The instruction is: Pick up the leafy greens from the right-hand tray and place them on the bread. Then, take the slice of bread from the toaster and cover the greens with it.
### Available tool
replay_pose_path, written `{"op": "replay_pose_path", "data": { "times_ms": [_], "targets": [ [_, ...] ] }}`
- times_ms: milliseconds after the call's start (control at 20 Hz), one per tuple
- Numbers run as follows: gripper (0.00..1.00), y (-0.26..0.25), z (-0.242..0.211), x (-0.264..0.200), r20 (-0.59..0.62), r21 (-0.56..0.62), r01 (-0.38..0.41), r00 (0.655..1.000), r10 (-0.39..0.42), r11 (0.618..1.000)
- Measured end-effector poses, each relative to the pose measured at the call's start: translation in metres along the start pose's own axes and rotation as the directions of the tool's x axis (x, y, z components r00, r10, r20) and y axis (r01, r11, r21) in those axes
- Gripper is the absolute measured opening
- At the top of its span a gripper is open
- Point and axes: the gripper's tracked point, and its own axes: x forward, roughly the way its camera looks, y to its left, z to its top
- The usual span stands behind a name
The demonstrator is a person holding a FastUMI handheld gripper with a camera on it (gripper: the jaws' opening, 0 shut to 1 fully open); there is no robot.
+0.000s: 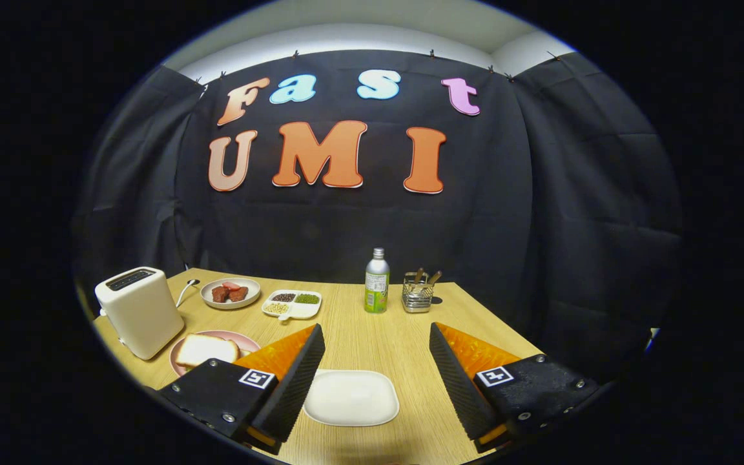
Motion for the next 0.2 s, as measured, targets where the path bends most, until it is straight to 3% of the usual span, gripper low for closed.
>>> {"op": "replay_pose_path", "data": {
  "times_ms": [200],
  "targets": [
    [0.98, -0.0062, 0.0029, 0.0018, 0.019, 0.026, 0.009, 1.000, -0.010, 1.000]
  ]
}}
